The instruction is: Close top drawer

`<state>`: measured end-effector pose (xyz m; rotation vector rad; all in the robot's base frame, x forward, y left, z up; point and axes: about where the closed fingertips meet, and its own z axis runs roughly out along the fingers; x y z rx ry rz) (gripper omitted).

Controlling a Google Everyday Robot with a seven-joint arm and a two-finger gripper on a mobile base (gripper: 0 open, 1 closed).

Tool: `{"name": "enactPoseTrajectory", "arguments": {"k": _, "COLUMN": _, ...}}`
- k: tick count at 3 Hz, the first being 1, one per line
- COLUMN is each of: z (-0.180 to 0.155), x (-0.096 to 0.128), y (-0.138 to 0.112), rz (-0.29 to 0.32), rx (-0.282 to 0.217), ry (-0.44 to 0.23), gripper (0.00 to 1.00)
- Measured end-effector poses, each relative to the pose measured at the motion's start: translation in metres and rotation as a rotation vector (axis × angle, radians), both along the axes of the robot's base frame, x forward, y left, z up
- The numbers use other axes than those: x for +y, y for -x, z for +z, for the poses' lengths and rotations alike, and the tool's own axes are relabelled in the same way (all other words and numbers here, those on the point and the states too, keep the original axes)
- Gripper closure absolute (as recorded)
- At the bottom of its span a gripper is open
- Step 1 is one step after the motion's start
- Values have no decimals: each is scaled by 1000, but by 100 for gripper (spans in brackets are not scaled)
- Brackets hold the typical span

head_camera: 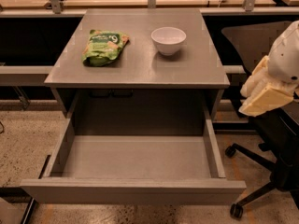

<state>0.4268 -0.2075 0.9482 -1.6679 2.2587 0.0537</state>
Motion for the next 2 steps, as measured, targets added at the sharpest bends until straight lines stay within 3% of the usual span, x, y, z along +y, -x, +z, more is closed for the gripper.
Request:
{"name": "enactPoseTrajectory", "arguments": {"k": 1, "z": -26, "x": 11, "y": 19, "rz": 26, "rx": 72, "ry": -20, "gripper": 83}}
{"name": "enactPoseTrajectory", "arguments": {"k": 2, "z": -56, "x": 16, "y": 48, "rz": 51, "rx": 176, "ry": -29, "gripper": 100}}
